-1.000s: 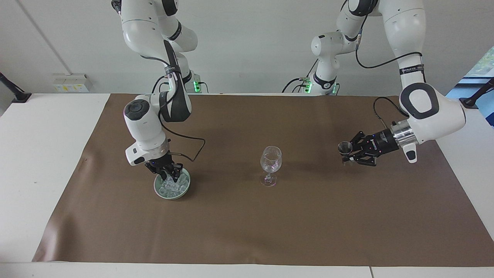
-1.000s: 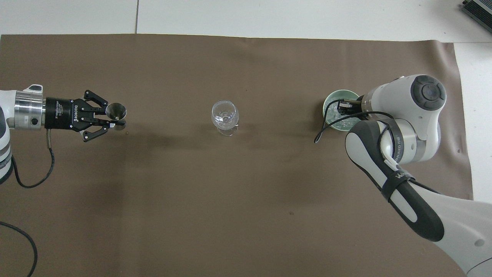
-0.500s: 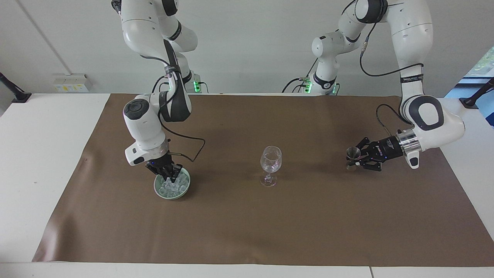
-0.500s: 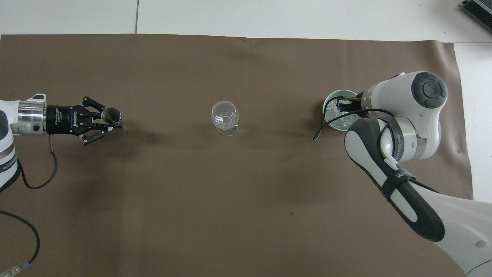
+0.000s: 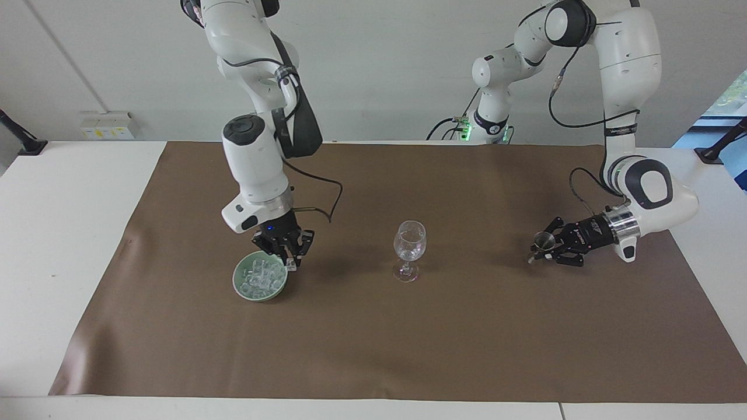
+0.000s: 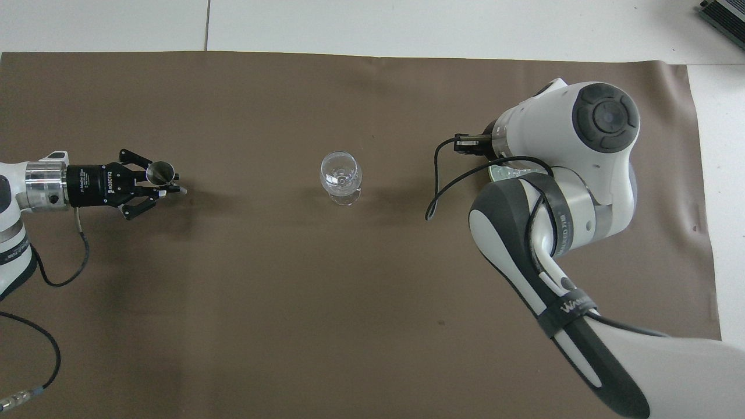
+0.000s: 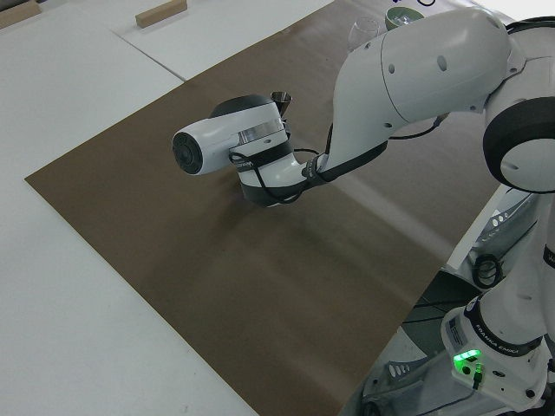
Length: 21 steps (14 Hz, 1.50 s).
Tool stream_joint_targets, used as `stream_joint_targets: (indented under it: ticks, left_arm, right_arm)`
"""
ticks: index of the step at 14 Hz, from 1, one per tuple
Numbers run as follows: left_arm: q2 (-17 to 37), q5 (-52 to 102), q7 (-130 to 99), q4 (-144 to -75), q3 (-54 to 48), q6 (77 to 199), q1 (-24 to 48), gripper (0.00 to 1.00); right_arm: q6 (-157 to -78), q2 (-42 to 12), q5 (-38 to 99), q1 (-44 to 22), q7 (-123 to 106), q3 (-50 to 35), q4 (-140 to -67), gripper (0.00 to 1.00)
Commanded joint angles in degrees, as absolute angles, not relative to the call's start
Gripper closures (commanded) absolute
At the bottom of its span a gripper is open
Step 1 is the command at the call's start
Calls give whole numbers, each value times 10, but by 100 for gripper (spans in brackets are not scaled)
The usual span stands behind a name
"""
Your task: Pour wine and add ice with both arms
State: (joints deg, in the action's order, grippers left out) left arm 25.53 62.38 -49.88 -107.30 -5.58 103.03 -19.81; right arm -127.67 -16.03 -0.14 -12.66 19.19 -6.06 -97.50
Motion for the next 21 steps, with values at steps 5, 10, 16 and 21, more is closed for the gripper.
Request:
stream_joint_targets:
  ticks: [5,10,16,21]
  left_arm:
    - [272,647,-475,-1078,-61,1019,-218,100]
    - [277,648,-466,-1083,-61,1023,-218,100]
    - [283,650,-447,-1087,-61,1025,-221,100]
    - [283,652,-434,-1092,-60,1025,-222,92]
  right_arm:
    - [-1257,-153,1,-179,335,-127,-933,100]
    - [-1282,-156,-1,-201,362,-146,-918,100]
    - [-1322,-161,12,-194,352,-156,-918,100]
    - [-1342,-178,33,-200,347,-155,-918,100]
